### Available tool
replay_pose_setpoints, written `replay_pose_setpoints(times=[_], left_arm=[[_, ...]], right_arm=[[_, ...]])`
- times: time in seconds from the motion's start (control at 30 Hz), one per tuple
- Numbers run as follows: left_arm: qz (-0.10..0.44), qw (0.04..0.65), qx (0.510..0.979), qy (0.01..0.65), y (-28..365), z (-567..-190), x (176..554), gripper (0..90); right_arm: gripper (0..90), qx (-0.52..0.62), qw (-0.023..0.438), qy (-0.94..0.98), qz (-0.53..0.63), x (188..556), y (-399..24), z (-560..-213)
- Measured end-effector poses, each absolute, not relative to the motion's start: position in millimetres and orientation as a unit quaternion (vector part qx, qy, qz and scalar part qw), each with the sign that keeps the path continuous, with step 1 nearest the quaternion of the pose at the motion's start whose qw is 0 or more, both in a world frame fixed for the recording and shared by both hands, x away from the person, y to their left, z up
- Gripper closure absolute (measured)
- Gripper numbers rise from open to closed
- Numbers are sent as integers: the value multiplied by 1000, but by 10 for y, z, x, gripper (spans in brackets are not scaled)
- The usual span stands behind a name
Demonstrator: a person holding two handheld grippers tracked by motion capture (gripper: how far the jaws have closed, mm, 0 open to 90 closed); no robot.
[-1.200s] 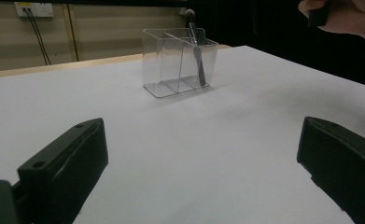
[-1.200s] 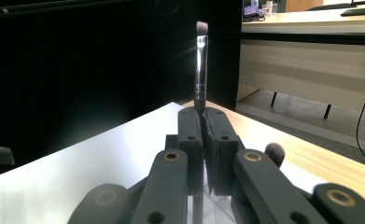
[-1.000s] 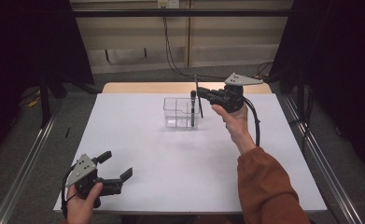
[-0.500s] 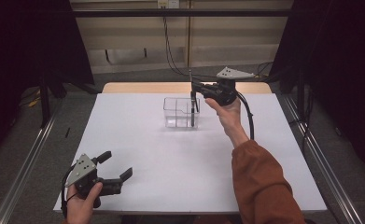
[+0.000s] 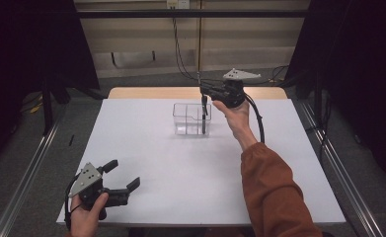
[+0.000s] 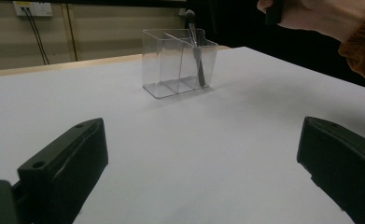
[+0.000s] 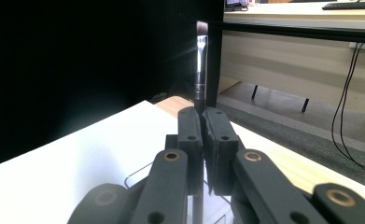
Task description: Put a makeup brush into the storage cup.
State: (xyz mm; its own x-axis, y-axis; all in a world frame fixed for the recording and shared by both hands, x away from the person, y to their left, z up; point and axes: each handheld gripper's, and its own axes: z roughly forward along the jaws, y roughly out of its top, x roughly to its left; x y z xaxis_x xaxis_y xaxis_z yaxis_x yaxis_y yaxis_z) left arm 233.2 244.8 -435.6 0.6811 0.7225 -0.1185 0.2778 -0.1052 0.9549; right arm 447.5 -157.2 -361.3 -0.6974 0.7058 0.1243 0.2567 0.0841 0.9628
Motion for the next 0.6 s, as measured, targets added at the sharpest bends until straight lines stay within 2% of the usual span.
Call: replay_pose_setpoints(times=[0.6], left_arm=[[193, 570, 718, 350, 2449, -4360, 2333, 20]], right_arm=[[864, 348, 187, 716, 576, 4534, -1577, -3763]])
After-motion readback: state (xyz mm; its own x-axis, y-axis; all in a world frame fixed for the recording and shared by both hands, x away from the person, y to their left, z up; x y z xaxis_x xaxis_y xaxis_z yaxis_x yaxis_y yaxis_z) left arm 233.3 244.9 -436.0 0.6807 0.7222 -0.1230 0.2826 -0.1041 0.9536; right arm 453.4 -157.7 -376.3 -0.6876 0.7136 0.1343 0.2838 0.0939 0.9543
